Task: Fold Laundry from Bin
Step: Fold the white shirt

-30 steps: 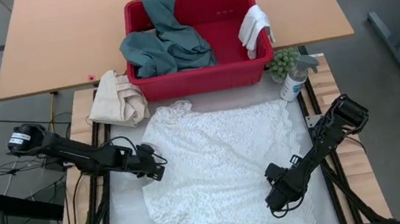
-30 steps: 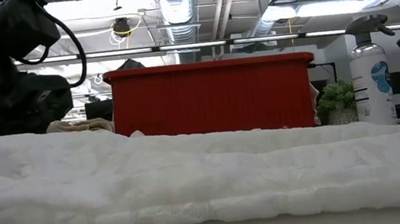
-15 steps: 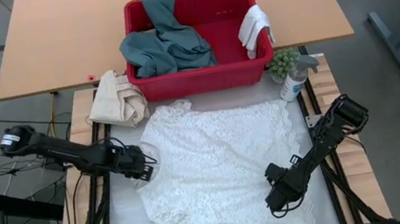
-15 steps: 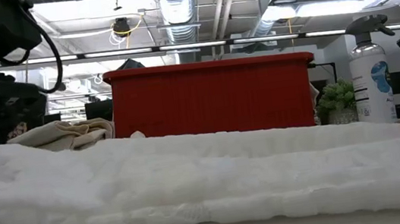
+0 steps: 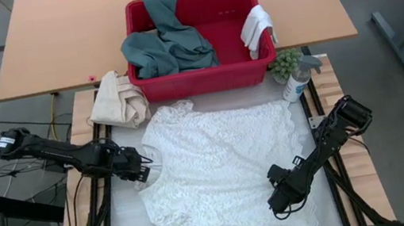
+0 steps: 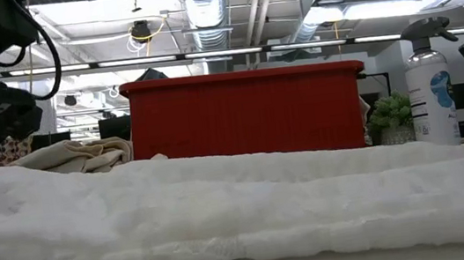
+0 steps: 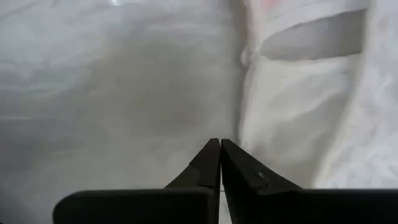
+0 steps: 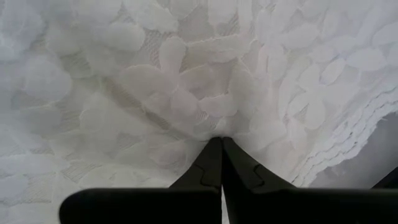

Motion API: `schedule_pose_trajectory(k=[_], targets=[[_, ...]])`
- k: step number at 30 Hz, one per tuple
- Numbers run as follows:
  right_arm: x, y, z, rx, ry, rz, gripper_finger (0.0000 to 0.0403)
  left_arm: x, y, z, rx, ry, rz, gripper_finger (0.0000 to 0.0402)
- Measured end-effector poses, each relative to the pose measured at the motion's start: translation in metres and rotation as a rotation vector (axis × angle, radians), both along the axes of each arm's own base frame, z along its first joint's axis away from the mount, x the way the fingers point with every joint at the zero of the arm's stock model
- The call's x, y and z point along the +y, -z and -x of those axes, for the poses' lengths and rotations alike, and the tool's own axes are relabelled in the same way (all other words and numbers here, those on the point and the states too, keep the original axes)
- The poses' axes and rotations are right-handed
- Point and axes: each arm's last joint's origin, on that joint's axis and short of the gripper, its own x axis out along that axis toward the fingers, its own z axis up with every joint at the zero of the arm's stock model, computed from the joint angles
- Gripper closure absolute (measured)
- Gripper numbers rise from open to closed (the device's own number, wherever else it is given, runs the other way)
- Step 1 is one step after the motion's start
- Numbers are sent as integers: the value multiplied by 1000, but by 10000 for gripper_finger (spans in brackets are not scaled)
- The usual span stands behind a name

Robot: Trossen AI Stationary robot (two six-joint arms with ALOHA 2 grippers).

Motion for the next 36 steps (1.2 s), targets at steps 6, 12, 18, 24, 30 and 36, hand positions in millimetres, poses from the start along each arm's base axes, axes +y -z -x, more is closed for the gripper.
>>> schedule_pose_trajectory(k=[6,12,18,24,30,36], targets=[[0,0,0,0,1,0,377,5,-39,-8,-195,-54,-197,401],[-4,0,-4,-14,20,7,377,14,-48,-18,-323,-88,-411,401],[-7,0,-7,-16,24,7,377,16,-18,-26,-292,-28,-441,401],[-7,0,-7,-17,23,6,377,16,2,-27,-234,-11,-425,401],[-6,-7,-14,-43,20,24,377,15,15,-30,-147,17,-420,401],[-11,-28,-33,-53,-51,27,377,13,25,-33,-77,58,-404,401]])
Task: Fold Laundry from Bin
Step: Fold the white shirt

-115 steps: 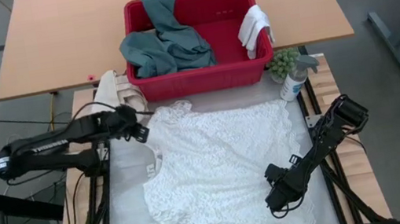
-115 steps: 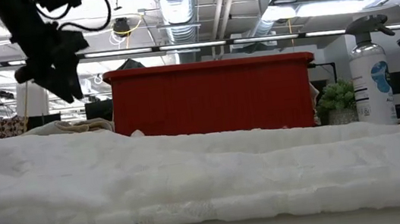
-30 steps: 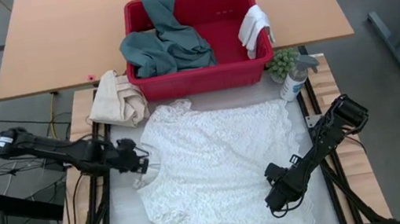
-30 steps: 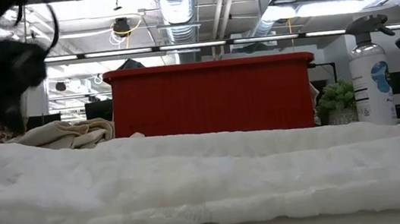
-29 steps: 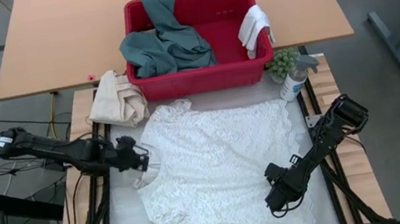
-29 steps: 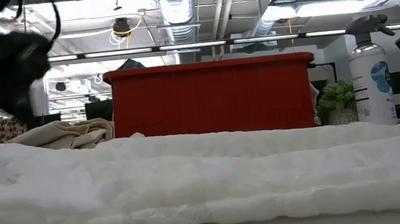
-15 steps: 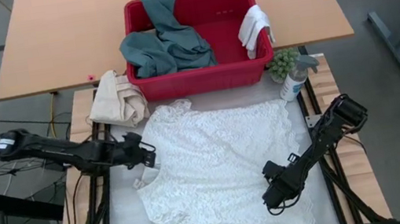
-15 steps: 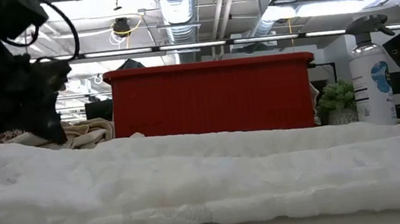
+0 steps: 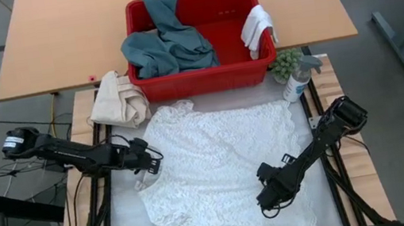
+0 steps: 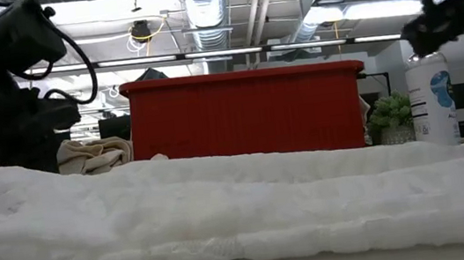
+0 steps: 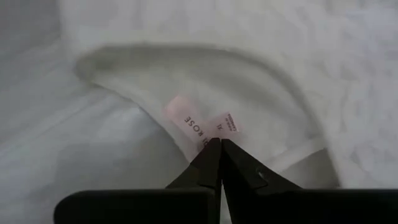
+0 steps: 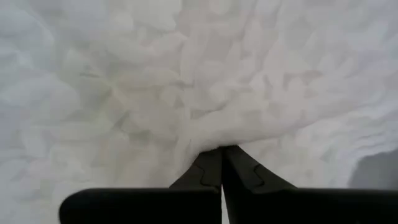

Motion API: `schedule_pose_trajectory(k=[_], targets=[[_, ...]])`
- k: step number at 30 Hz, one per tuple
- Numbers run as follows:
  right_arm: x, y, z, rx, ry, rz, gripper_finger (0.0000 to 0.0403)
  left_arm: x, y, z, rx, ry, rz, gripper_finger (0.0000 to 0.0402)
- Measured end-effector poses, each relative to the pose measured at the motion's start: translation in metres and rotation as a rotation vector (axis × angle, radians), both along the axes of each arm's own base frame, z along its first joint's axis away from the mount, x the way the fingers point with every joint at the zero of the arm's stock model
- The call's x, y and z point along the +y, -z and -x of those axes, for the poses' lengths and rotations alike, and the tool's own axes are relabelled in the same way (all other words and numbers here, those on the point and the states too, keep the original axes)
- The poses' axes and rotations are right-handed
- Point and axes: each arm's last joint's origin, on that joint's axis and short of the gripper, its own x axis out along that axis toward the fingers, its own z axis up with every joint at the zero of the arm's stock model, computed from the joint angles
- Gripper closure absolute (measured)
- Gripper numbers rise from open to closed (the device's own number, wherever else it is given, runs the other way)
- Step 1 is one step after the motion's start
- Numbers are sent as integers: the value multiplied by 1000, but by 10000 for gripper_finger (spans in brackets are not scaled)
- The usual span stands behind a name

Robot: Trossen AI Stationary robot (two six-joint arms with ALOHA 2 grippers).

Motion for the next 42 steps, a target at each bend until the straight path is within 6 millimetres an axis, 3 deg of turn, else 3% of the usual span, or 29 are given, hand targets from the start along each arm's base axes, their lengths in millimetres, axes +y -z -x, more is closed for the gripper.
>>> schedule_pose_trajectory(k=[4,11,15,18,22,30,36,42], targets=[[-8,-10,-10,14,21,-14,377,0,4,0,39,-6,18,401],[-21,-19,11,273,239,63,374,-5,4,5,74,5,23,401],[-23,-20,13,296,259,87,355,-8,5,7,74,0,28,401],[-24,-21,12,240,302,147,333,-11,5,7,75,12,30,401],[-34,-29,4,19,361,249,313,-15,5,9,84,15,34,401],[-92,-37,-27,-167,405,367,310,-21,6,16,114,-32,48,401],[-147,-26,-43,-131,352,352,310,-28,7,22,128,-69,62,401],[-189,-11,-44,-93,345,292,310,-37,8,29,134,-108,82,402]])
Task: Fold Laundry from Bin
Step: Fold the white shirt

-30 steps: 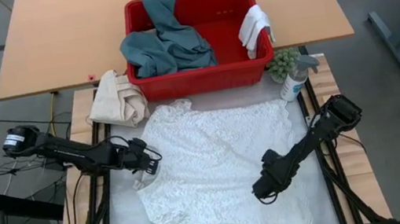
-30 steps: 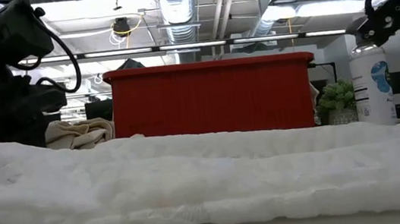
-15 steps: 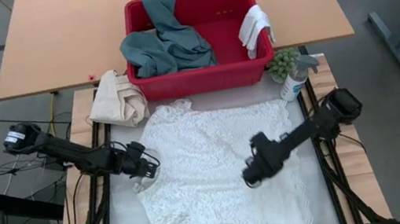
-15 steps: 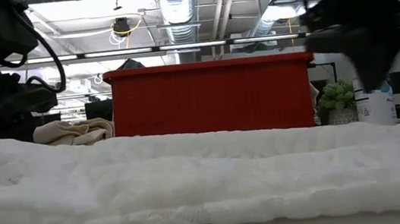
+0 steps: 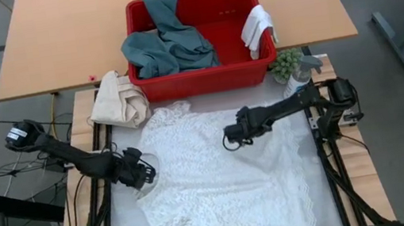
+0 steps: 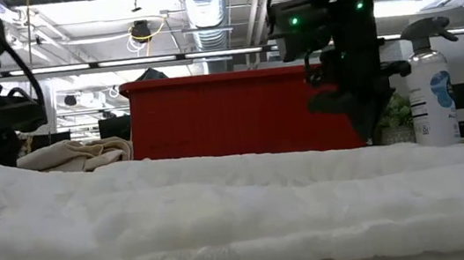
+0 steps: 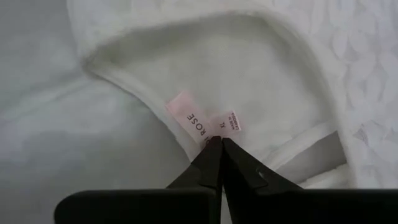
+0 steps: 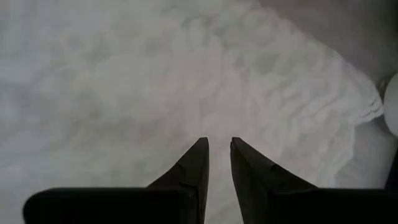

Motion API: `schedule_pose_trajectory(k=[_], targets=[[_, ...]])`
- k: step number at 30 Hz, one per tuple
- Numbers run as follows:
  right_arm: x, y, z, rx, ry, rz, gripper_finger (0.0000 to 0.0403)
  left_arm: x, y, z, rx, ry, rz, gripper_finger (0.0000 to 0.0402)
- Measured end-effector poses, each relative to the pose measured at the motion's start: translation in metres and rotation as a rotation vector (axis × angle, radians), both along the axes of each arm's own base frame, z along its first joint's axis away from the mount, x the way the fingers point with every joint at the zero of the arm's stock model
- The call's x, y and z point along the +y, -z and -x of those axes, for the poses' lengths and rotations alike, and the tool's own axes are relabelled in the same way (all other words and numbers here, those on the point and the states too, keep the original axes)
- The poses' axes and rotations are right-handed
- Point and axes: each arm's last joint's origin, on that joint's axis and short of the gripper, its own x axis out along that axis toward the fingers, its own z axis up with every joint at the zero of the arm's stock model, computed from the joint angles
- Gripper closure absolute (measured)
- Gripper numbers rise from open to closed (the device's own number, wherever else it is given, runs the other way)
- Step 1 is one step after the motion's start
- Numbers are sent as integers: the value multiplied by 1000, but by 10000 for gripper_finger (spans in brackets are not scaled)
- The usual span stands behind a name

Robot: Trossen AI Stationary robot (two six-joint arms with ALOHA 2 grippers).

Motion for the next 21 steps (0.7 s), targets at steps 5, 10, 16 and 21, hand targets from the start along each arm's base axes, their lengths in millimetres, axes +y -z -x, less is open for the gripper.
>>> schedule_pose_trajectory(k=[5,10,16,21], targets=[[-21,0,2,54,-52,-3,310,-8,0,6,-7,-70,35,402],[-39,0,1,50,-64,-6,310,-16,-2,13,-27,-145,80,402],[-54,0,-4,-1,-88,-5,310,-22,-35,6,-202,-190,122,401],[-57,1,-4,1,-101,-10,310,-18,-57,8,-265,-199,144,401]])
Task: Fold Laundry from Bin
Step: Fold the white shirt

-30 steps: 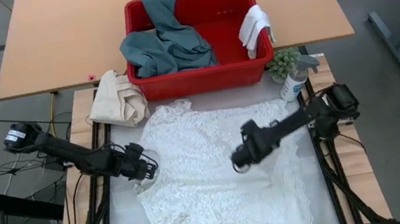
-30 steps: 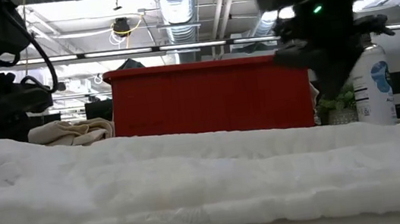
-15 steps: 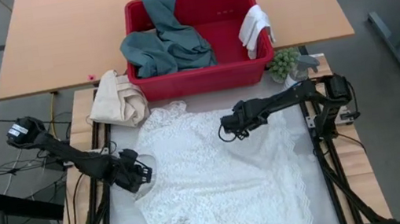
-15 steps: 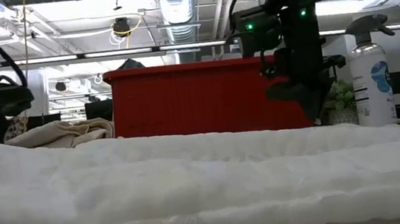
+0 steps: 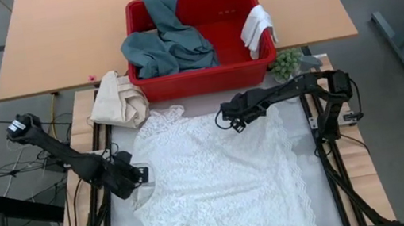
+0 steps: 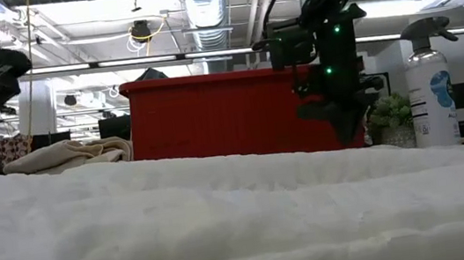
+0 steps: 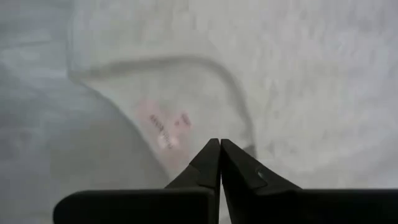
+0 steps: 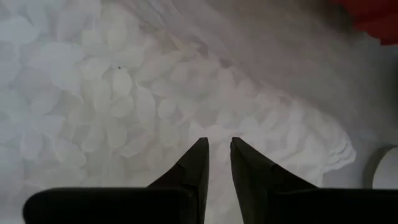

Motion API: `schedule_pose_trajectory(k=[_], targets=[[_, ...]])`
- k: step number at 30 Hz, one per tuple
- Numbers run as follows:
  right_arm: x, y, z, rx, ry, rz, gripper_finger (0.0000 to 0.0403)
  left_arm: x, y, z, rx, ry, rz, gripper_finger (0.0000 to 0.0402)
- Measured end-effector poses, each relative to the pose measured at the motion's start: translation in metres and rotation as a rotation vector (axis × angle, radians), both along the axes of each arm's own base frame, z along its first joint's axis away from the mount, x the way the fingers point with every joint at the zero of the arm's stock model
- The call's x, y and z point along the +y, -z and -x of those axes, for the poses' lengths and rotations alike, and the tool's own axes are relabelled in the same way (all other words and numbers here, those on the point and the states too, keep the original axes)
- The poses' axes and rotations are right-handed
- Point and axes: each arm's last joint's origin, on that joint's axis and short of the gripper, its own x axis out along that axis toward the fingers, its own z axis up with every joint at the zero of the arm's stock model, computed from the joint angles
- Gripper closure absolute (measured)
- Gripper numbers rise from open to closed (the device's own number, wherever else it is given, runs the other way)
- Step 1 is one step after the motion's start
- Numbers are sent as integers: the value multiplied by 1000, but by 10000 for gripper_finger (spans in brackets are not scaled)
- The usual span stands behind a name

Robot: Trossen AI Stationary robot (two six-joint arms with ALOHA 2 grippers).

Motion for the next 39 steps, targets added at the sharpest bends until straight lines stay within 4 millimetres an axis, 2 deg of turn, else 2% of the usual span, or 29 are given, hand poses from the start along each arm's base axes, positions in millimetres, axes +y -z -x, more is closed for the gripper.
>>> schedule_pose_trajectory(k=[3,8,11,17,21,27,33,39], targets=[[2,0,1,16,-10,-14,310,3,-14,-3,-107,-45,-13,401],[9,1,2,39,-32,-63,310,14,-36,-16,-407,-179,-221,401],[13,1,2,40,-47,-85,310,28,-36,-29,-408,-185,-284,401],[19,0,1,45,-70,-90,310,61,-33,-65,-371,-24,-380,401],[22,0,5,89,-76,-98,310,89,-19,-80,-288,0,-375,401],[26,-2,14,189,-78,-97,310,113,8,-99,-210,113,-325,401],[24,-1,14,187,-69,-84,310,128,38,-104,-69,107,-285,401],[10,20,28,192,-22,-108,310,137,58,-110,-24,128,-244,401]])
